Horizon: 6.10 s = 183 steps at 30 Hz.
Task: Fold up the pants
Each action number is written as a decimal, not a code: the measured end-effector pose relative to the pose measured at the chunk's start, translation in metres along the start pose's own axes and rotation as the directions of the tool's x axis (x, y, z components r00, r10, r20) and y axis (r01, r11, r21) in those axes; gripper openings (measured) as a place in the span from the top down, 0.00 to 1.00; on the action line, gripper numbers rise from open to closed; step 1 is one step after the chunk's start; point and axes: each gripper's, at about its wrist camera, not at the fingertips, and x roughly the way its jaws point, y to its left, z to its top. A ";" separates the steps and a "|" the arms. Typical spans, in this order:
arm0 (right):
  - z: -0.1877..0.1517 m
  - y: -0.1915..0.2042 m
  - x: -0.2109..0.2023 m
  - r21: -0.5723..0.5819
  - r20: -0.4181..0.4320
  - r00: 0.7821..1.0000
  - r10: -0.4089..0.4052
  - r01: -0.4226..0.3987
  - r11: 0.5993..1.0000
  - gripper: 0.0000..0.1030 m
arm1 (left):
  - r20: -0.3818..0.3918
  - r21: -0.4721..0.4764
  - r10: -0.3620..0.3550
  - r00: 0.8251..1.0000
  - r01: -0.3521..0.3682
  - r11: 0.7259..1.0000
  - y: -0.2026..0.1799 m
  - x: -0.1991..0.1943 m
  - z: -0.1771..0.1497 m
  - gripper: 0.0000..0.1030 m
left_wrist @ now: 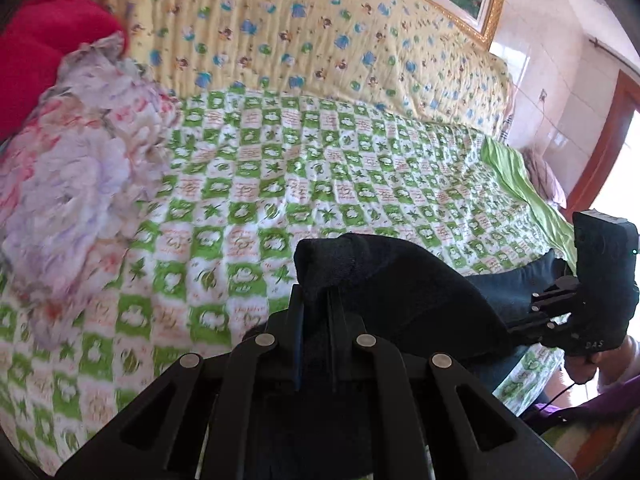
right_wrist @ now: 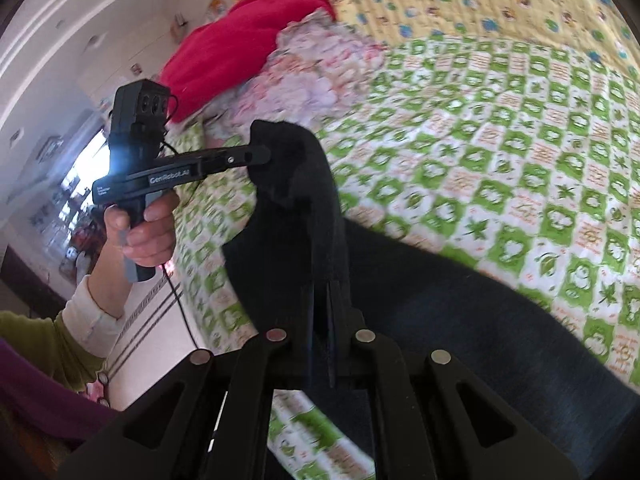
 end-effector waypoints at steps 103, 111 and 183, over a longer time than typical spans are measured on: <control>0.040 -0.053 0.011 -0.248 -0.093 0.964 -0.250 0.221 0.943 0.90 | -0.031 -0.525 0.180 0.983 -0.169 0.834 0.015 -0.016 -0.105 0.80; 0.036 -0.042 0.041 -0.286 0.056 0.905 -0.422 0.420 0.861 0.90 | 0.038 -0.412 0.230 0.972 -0.195 0.890 0.010 -0.031 -0.087 0.80; -0.233 -0.163 -0.253 0.801 0.156 0.741 -0.653 0.292 0.522 0.49 | -0.270 0.258 -0.198 0.942 0.269 0.928 -0.308 0.131 0.010 0.38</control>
